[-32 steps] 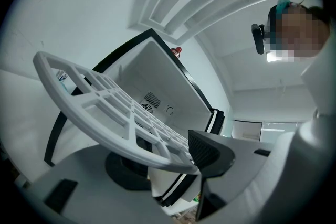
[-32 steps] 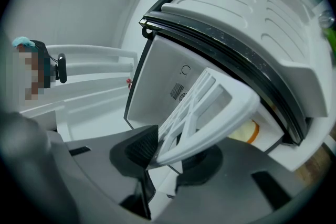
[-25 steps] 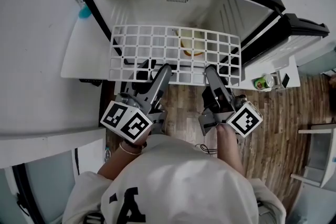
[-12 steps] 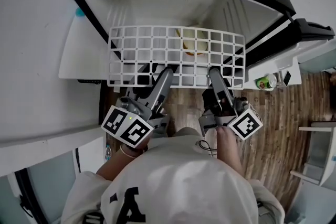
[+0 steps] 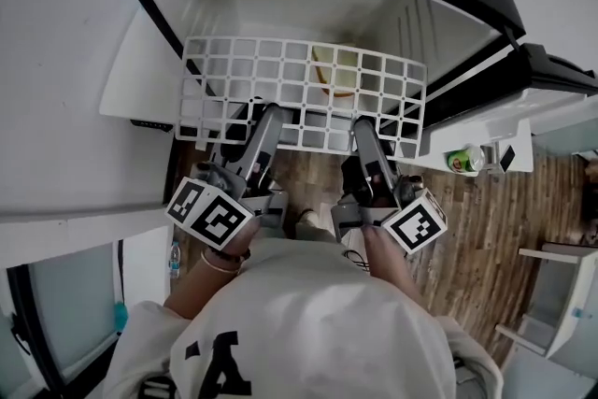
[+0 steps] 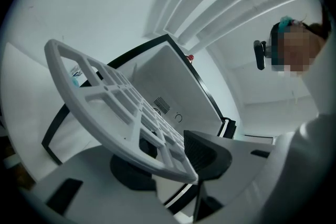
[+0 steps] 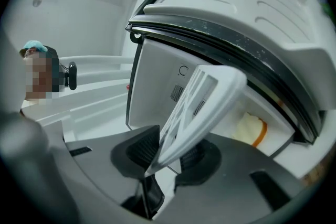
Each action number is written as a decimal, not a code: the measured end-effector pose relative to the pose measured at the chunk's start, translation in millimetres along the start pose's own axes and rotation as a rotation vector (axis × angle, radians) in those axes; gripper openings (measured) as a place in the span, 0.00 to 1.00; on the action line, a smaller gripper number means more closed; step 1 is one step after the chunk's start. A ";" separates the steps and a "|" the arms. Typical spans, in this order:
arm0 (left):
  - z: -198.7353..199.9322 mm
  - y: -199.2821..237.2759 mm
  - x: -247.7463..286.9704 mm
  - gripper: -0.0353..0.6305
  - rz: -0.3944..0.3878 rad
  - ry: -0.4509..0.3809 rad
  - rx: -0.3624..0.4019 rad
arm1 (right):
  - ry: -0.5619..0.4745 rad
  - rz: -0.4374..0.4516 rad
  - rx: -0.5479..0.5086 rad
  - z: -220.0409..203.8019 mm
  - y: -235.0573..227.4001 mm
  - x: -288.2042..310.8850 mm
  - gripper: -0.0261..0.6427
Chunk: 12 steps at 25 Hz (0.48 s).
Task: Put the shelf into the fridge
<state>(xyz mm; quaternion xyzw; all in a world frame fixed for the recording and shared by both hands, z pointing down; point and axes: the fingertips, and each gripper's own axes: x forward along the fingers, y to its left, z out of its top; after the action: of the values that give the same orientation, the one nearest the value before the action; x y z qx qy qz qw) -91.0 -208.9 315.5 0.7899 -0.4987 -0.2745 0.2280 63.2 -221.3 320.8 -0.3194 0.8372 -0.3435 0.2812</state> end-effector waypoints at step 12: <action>7.1 0.8 10.3 0.28 0.002 0.031 -0.017 | -0.040 -0.011 0.011 4.5 4.0 3.7 0.20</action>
<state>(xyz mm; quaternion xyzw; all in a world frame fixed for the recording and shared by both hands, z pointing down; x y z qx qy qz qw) -92.5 -219.2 308.6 0.7916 -0.4937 -0.2660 0.2426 62.5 -223.5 314.1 -0.3291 0.8277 -0.3434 0.2977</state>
